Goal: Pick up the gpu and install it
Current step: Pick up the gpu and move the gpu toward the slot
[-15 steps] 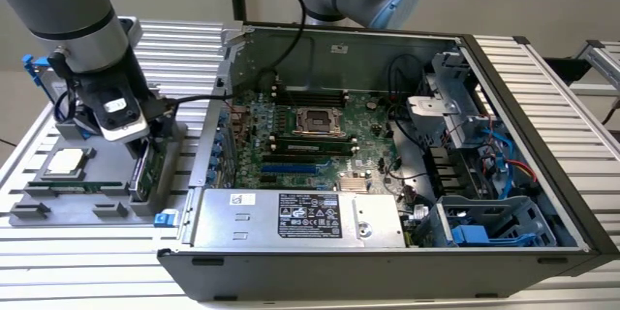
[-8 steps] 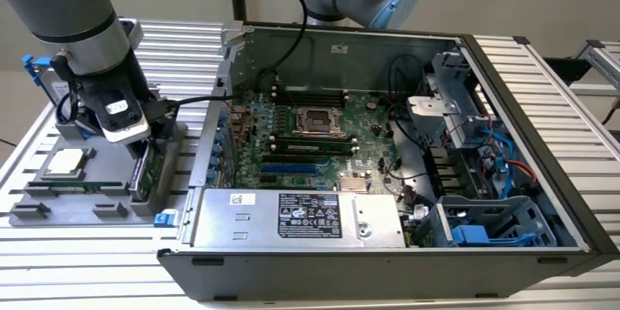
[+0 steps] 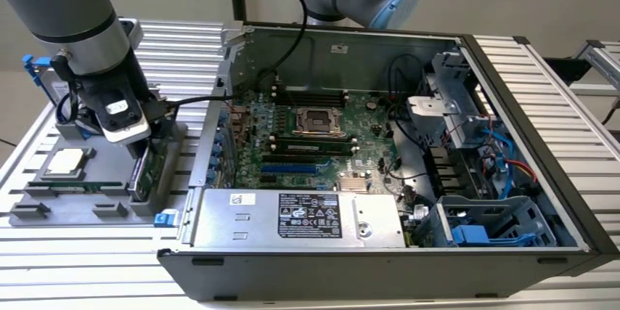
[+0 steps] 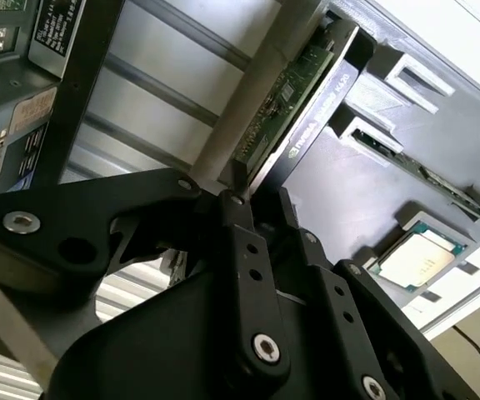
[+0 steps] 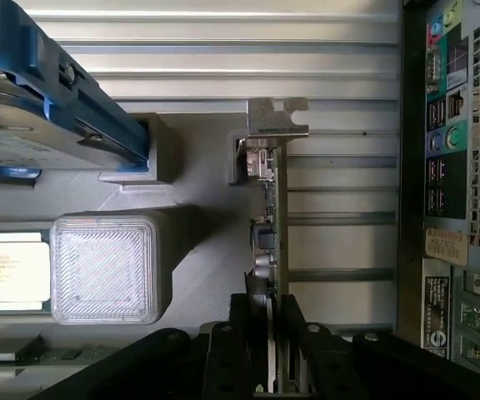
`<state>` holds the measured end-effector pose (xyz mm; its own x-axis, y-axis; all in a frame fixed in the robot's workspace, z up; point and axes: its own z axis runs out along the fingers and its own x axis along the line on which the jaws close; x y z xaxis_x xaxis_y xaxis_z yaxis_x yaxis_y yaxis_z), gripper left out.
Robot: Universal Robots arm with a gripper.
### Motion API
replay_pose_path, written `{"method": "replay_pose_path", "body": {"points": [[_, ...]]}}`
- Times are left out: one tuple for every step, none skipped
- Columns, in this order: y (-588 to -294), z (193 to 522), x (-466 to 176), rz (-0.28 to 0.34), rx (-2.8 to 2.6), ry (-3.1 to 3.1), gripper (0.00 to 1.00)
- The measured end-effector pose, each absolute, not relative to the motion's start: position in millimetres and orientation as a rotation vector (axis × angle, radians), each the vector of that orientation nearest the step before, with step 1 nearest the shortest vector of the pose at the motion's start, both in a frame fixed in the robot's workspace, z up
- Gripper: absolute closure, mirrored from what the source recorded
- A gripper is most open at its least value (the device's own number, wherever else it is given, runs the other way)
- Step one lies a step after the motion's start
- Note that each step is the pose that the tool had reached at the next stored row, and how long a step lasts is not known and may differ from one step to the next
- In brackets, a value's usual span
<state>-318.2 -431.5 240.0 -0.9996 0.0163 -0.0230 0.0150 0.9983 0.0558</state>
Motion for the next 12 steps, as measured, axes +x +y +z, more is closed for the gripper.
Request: {"method": "replay_pose_path", "body": {"points": [[-431.5,240.0,-318.2,0.087,0.024,3.117,1.0],[-431.6,240.0,-318.2,0.087,0.024,3.117,1.0],[-431.6,240.0,-318.2,0.088,0.024,3.117,1.0],[-431.6,240.0,-318.2,0.088,0.024,3.117,1.0],[-431.5,240.0,-318.2,0.088,0.024,3.117,1.0],[-431.5,240.0,-318.2,0.089,0.024,3.117,1.0],[-431.5,240.0,-318.2,0.089,0.024,3.117,1.0],[-431.5,240.0,-318.2,0.089,0.024,3.117,1.0],[-431.6,240.0,-318.2,0.09,0.024,3.117,1.0],[-431.6,240.0,-318.2,0.09,0.024,3.117,1.0],[-431.5,240.0,-318.2,0.09,0.024,3.117,1.0],[-431.5,240.0,-318.2,0.091,0.024,3.117,1.0]]}}
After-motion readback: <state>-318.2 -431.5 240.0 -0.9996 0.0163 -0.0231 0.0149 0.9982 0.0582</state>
